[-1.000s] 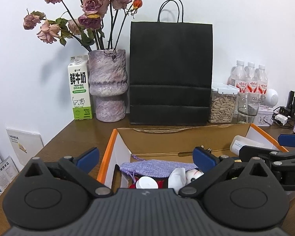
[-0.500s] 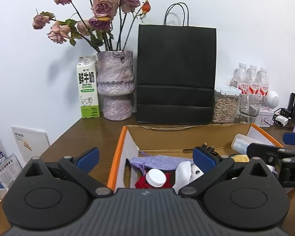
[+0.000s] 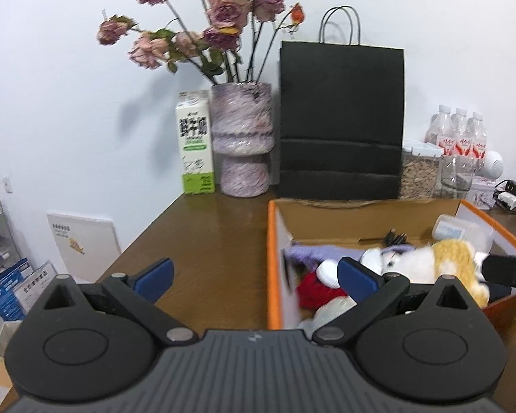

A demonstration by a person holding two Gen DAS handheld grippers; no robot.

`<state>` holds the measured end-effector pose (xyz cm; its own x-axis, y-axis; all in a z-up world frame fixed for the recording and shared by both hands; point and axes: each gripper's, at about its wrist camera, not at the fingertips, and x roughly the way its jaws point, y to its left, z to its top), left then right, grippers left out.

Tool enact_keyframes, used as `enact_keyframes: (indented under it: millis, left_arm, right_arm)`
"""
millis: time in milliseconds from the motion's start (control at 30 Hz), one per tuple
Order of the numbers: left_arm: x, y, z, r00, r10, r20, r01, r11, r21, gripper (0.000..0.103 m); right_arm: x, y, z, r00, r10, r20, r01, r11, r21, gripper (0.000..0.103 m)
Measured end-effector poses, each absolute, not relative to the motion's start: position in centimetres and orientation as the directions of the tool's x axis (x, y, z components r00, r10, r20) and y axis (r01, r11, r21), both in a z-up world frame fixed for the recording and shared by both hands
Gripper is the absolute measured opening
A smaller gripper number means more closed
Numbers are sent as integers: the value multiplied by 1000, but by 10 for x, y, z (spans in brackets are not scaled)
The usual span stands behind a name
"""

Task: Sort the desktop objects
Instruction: 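Withdraw both open tools from the box toward the table, then grasp the braided cable with pink tie with the right tool while the left tool moves toward the USB cable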

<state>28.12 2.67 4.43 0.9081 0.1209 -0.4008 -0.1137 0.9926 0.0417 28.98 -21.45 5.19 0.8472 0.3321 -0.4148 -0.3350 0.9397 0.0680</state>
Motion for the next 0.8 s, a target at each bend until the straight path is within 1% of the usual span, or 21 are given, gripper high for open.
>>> enact_keyframes:
  millis: [433, 633, 800]
  left_arm:
    - [238, 64, 10, 860, 146, -488, -137, 989, 54, 103]
    - [220, 74, 1, 844, 141, -517, -139, 989, 43, 103]
    - [212, 79, -6, 831, 133, -540, -137, 990, 33, 103]
  right_arm:
    - [244, -189, 10, 761, 358, -540, -408, 913, 30, 103]
    - [226, -180, -1, 732, 374, -570, -432, 901, 36, 103]
    - [216, -176, -3, 720, 390, -574, -446, 894, 47, 103]
